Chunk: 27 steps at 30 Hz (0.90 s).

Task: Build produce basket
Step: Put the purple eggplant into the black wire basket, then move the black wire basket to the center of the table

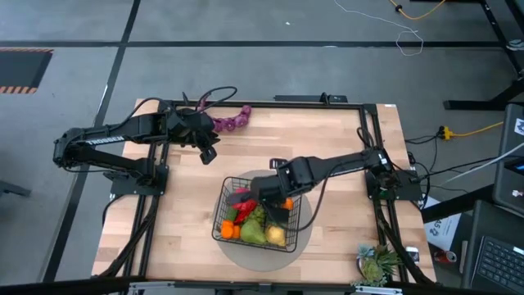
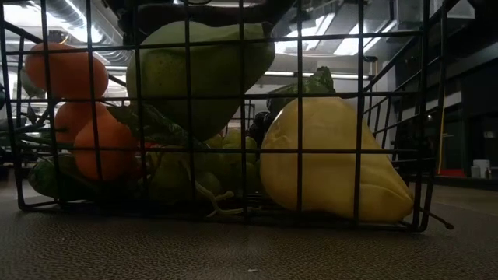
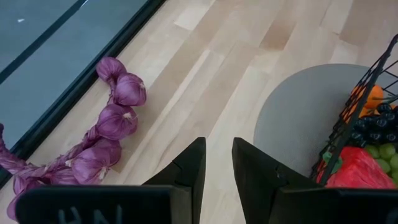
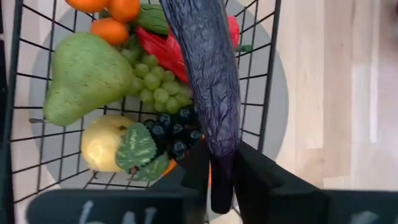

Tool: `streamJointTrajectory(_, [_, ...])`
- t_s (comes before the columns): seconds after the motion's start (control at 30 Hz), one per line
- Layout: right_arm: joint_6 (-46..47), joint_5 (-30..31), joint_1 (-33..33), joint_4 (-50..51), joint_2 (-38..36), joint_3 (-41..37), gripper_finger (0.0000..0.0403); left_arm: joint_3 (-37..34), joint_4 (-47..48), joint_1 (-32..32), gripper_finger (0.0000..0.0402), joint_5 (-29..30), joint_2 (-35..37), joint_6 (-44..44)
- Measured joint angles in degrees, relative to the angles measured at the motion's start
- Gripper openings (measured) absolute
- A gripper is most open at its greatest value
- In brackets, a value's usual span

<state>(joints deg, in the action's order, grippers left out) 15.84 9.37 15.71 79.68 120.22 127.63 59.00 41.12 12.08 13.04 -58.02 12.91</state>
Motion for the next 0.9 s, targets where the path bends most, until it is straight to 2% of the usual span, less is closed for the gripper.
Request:
streamJointTrajectory(0.3, [3.5, -1.5, 1.0, 0.0, 0.0, 0.0, 0.0164, 0.0, 0.0, 0.0, 0.0074, 0.0, 0.0, 0.0])
streamJointTrajectory(0.4, [5.3, -1.5, 1.0, 0.1, 0.0, 0.0, 0.0184, 0.0, 0.0, 0.0, 0.0074, 0.0, 0.0, 0.1])
streamJointTrajectory(0.57, [10.9, -1.5, 1.0, 3.4, 0.0, 0.0, 0.0188, 0.0, 0.0, 0.0, 0.0074, 0.0, 0.0, 0.2])
streamJointTrajectory(0.7, [12.1, -1.5, 1.0, 7.5, 0.0, 0.0, 0.0182, 0.0, 0.4, 0.0, 0.0074, -0.2, 0.0, 0.2])
streamJointTrajectory(0.9, [7.3, -2.7, 1.0, 0.1, 0.0, -5.0, 0.0181, 0.0, 0.4, 0.0, 0.0074, -0.2, 0.0, 0.2])
